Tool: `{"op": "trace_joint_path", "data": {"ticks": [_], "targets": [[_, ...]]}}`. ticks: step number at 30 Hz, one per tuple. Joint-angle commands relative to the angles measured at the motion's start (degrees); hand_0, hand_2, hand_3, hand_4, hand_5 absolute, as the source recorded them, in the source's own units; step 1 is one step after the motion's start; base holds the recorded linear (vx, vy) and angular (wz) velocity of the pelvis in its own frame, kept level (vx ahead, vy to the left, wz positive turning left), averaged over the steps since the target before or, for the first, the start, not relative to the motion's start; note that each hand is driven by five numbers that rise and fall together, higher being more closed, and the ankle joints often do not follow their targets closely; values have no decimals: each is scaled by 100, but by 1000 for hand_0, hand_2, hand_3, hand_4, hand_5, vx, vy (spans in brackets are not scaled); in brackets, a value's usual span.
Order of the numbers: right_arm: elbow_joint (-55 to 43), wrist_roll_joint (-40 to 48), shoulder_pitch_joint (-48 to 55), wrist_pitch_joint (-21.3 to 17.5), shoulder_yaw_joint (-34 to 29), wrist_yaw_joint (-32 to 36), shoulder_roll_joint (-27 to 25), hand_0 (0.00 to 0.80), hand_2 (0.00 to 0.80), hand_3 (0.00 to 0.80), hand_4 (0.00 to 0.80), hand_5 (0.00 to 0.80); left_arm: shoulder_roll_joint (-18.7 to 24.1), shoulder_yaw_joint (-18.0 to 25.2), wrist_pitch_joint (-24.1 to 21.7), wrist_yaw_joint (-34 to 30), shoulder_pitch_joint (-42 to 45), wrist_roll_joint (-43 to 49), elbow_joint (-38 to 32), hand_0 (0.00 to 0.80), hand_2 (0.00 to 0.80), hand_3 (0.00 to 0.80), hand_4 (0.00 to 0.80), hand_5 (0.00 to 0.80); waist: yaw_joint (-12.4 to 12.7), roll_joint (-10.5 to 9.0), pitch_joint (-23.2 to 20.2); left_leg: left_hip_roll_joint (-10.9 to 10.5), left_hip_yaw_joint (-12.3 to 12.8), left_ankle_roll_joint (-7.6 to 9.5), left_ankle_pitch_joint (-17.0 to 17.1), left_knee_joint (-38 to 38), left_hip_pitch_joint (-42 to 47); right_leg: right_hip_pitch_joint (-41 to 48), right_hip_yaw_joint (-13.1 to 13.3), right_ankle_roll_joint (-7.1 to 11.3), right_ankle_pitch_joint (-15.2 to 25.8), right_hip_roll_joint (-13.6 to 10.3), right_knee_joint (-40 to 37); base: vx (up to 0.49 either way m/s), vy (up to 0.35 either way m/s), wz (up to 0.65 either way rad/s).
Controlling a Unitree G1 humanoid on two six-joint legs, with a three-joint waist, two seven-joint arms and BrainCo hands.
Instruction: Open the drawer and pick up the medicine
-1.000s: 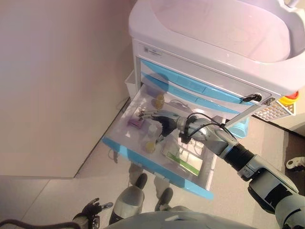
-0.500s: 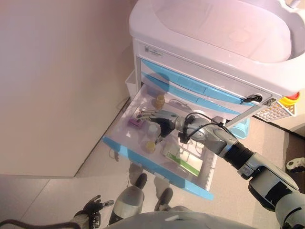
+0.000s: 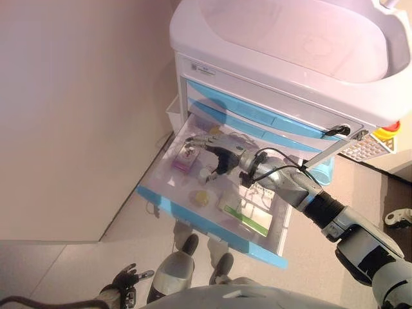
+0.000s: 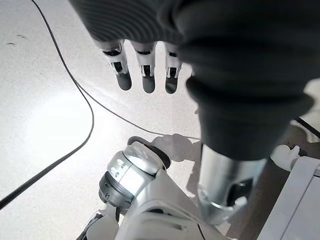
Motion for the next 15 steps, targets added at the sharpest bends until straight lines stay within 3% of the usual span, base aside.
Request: {"op": "trace_joint_path", "data": {"ticks": [1, 9, 15], "targets": [[-687, 315, 89, -101, -244, -130, -167, 0, 0, 0, 0, 0, -13, -116, -175, -7, 102, 212, 285, 0, 0, 0, 0, 0, -71, -38, -279, -113, 159, -57, -189, -292, -17, 53, 158, 236, -551, 50, 590, 0, 19, -4], [-1040, -512, 277, -406, -76, 790, -1193, 0, 0, 0, 0, 0, 201, -52, -124, -51, 67, 186, 194, 0, 0, 0, 0, 0, -214, -170, -260, -76, 296, -26, -225, -316, 6, 2, 299, 253, -541, 87, 592, -8, -22, -9], [-927, -892, 31, -786, 434, 868, -1448, 0, 0, 0, 0, 0, 278, -93, -47, -4, -9, 151, 160, 0, 0, 0, 0, 0, -203, -232, -216, -62, 316, -24, -245, -325, 44, 28, 312, 247, -538, 102, 579, 4, -16, -4]]}}
